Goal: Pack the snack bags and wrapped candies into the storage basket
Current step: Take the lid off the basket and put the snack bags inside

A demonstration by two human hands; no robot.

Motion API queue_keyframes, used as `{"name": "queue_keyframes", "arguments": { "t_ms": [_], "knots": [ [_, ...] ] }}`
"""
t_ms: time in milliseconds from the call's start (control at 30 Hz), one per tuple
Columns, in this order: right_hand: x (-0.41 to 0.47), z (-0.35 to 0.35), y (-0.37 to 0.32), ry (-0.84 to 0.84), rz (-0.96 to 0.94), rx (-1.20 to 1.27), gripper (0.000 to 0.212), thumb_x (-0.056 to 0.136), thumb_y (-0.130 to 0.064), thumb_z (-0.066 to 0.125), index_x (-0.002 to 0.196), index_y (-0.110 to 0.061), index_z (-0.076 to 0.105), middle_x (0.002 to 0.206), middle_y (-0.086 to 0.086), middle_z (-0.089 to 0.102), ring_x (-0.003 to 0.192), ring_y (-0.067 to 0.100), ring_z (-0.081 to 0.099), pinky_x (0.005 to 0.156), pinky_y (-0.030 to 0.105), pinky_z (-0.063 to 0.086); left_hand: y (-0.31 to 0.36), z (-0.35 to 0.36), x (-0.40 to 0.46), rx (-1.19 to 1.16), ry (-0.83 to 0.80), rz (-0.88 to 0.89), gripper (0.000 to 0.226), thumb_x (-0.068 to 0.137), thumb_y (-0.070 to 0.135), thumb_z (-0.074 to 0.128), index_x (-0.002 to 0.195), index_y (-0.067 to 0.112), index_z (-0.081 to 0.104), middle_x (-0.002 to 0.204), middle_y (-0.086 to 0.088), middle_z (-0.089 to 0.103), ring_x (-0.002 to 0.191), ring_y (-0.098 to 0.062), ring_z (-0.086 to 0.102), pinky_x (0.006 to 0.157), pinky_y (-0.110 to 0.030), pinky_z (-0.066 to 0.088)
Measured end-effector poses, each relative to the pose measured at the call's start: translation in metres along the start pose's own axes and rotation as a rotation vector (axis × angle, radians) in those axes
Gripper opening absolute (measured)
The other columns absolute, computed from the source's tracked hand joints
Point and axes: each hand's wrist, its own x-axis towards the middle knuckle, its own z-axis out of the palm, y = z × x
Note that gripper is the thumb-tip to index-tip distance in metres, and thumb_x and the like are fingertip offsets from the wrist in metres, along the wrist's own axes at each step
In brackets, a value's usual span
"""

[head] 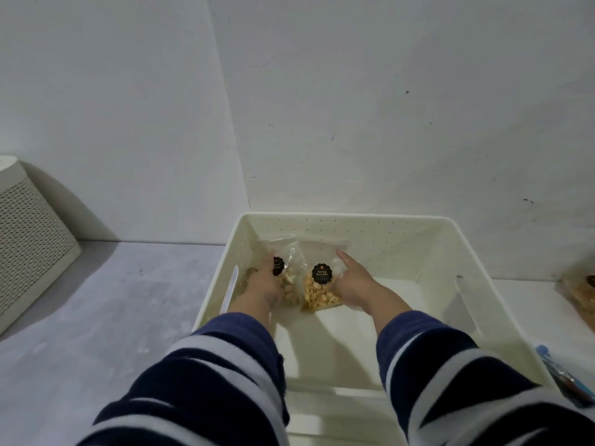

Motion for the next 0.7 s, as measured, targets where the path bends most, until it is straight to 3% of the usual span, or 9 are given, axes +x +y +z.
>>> {"name": "queue_keyframes", "arguments": {
  "t_ms": [67, 233, 300, 367, 567, 700],
  "knots": [
    [-0.006, -0.001, -0.008, -0.034, 0.005, -0.048, 0.093, 0.087, 0.002, 0.065, 0.153, -0.036, 0.011, 0.157, 0.009, 0.025, 0.138, 0.028, 0.038, 0.109, 0.038, 0.04, 0.005, -0.007, -0.004, -0.015, -0.045, -0.04, 0.084, 0.092, 0.0, 0.046, 0.152, 0.034, -0.001, 0.141, -0.02, 0.034, 0.119, -0.033, 0.049, 0.102, -0.037, 0.043],
    [-0.036, -0.018, -0.023, -0.063, 0.007, -0.393, 0.082, 0.093, -0.006, 0.059, 0.155, -0.027, 0.009, 0.159, 0.006, 0.021, 0.14, 0.028, 0.034, 0.106, 0.034, 0.038, 0.018, -0.02, -0.032, 0.111, -0.073, -0.015, 0.078, 0.091, 0.005, 0.051, 0.153, 0.025, 0.008, 0.145, -0.02, 0.032, 0.127, -0.034, 0.044, 0.099, -0.035, 0.043],
    [-0.055, -0.03, -0.027, -0.064, -0.031, -0.524, 0.074, 0.094, -0.013, 0.059, 0.154, -0.021, 0.017, 0.159, 0.004, 0.021, 0.143, 0.026, 0.029, 0.112, 0.032, 0.031, 0.025, -0.025, -0.048, 0.187, -0.072, 0.06, 0.068, 0.09, 0.009, 0.053, 0.15, 0.018, 0.021, 0.144, -0.015, 0.036, 0.126, -0.032, 0.046, 0.096, -0.032, 0.044],
    [-0.079, -0.042, -0.03, -0.066, -0.05, -0.612, 0.066, 0.096, -0.018, 0.056, 0.153, -0.02, 0.023, 0.159, 0.003, 0.022, 0.144, 0.025, 0.028, 0.114, 0.031, 0.028, 0.035, -0.028, -0.068, 0.231, -0.097, 0.145, 0.065, 0.09, 0.01, 0.053, 0.149, 0.018, 0.026, 0.148, -0.01, 0.036, 0.131, -0.029, 0.043, 0.104, -0.034, 0.042],
    [-0.166, -0.074, -0.017, 0.067, -0.123, -0.701, 0.055, 0.097, -0.022, 0.052, 0.148, -0.024, 0.033, 0.155, 0.002, 0.032, 0.137, 0.022, 0.039, 0.106, 0.028, 0.035, 0.068, -0.032, -0.148, 0.334, -0.112, 0.474, 0.044, 0.095, 0.019, 0.049, 0.138, 0.025, 0.046, 0.14, 0.0, 0.049, 0.124, -0.021, 0.051, 0.103, -0.03, 0.041],
    [-0.234, -0.099, -0.004, 0.144, -0.133, -0.77, 0.054, 0.096, -0.026, 0.054, 0.147, -0.024, 0.037, 0.154, 0.0, 0.034, 0.138, 0.021, 0.038, 0.109, 0.028, 0.031, 0.09, -0.022, -0.207, 0.397, -0.07, 0.628, 0.04, 0.095, 0.02, 0.048, 0.134, 0.029, 0.049, 0.135, 0.005, 0.054, 0.12, -0.017, 0.053, 0.102, -0.032, 0.043]
  ]
}}
